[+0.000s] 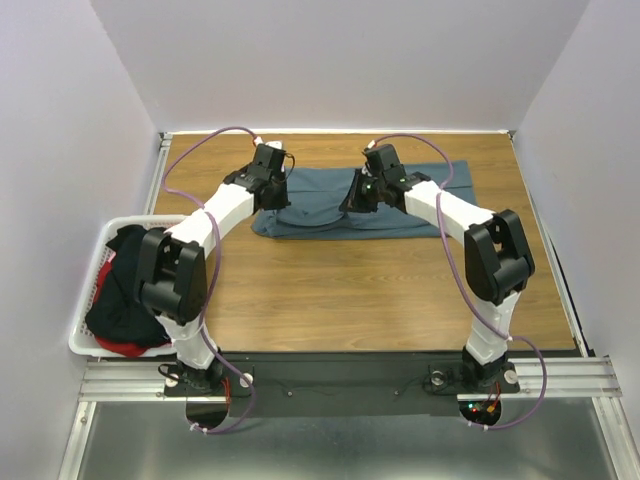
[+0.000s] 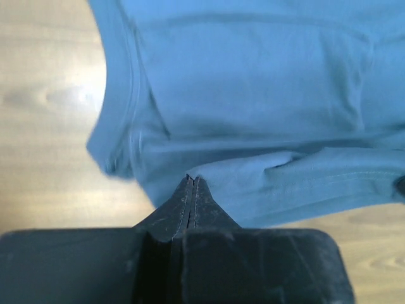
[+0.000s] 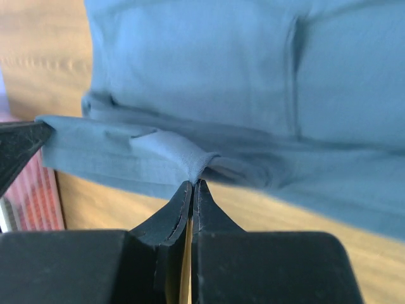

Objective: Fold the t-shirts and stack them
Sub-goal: Fold the tshirt

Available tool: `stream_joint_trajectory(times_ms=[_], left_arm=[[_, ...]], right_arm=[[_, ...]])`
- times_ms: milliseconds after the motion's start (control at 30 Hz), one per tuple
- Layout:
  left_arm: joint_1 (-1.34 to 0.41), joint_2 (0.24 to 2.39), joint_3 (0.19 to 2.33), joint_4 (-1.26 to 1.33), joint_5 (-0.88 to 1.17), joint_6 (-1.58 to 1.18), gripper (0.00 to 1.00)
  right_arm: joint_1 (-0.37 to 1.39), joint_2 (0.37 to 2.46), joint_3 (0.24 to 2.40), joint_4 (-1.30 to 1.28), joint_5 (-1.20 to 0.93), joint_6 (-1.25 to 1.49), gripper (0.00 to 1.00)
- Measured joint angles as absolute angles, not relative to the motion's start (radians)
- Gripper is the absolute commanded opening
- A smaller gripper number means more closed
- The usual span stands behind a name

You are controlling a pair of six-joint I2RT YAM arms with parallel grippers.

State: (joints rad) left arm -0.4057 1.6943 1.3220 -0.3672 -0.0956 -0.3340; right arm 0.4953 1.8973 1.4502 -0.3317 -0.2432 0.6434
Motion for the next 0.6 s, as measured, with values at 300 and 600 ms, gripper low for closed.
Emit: stream_joint_trajectory(times_ms=[300, 600], left_arm=[[-0.394, 1.892, 1.546, -0.335, -0.094, -0.261, 0.00], [-0.386, 2.011, 1.718, -0.282, -0.089, -0.210, 0.00]], right_arm=[[0.424, 2.003, 1.580, -0.335, -0.232, 0.670, 0.01], [0.375, 2.079, 1.674, -0.332, -0.234, 0.693, 0.03]])
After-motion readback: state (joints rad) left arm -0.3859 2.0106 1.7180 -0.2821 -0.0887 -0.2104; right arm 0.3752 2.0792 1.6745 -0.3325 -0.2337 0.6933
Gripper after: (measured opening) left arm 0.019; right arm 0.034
